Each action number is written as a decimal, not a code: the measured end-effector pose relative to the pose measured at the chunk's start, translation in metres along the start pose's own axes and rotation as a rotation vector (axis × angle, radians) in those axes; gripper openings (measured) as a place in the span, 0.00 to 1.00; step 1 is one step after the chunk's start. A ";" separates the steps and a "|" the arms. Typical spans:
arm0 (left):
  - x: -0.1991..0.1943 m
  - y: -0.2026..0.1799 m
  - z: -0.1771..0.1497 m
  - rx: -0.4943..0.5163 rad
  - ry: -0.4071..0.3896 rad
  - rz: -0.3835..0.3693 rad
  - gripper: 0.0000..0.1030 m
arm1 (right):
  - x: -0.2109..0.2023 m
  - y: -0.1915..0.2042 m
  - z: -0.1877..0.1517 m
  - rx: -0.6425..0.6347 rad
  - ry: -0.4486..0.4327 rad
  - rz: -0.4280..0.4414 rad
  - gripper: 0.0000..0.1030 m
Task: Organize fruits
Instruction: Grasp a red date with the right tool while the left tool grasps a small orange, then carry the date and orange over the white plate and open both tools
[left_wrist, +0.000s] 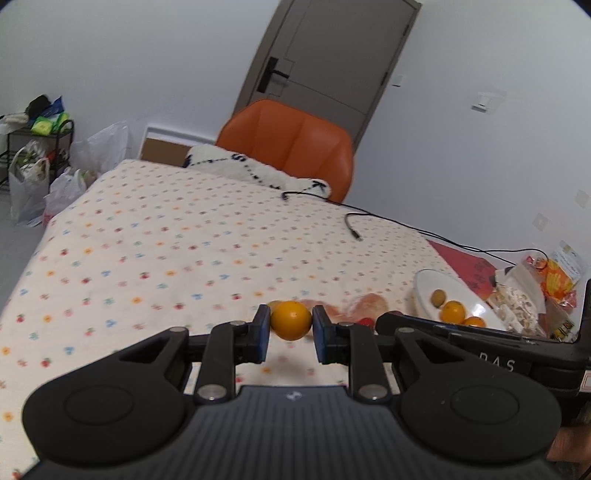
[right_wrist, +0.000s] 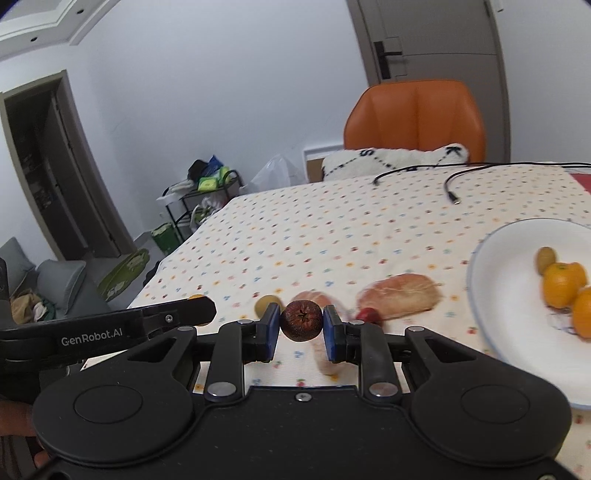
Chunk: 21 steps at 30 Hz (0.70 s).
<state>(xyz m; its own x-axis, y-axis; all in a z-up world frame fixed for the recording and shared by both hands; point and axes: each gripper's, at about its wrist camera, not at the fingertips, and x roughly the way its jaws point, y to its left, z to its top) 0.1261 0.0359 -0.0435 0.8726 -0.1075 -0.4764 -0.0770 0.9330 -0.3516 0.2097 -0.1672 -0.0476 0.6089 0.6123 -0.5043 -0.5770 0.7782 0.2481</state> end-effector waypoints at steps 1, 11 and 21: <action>0.000 -0.005 0.001 0.006 -0.002 -0.006 0.22 | -0.003 -0.002 0.000 0.002 -0.004 -0.005 0.23; 0.002 -0.039 0.001 0.058 0.000 -0.046 0.22 | -0.031 -0.027 -0.002 0.039 -0.049 -0.046 0.23; 0.007 -0.065 -0.002 0.078 0.009 -0.085 0.22 | -0.055 -0.046 -0.005 0.060 -0.078 -0.090 0.23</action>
<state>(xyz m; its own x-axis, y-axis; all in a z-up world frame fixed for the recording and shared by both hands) 0.1364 -0.0262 -0.0261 0.8700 -0.1903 -0.4548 0.0355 0.9443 -0.3273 0.2000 -0.2380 -0.0353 0.6988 0.5464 -0.4617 -0.4859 0.8362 0.2543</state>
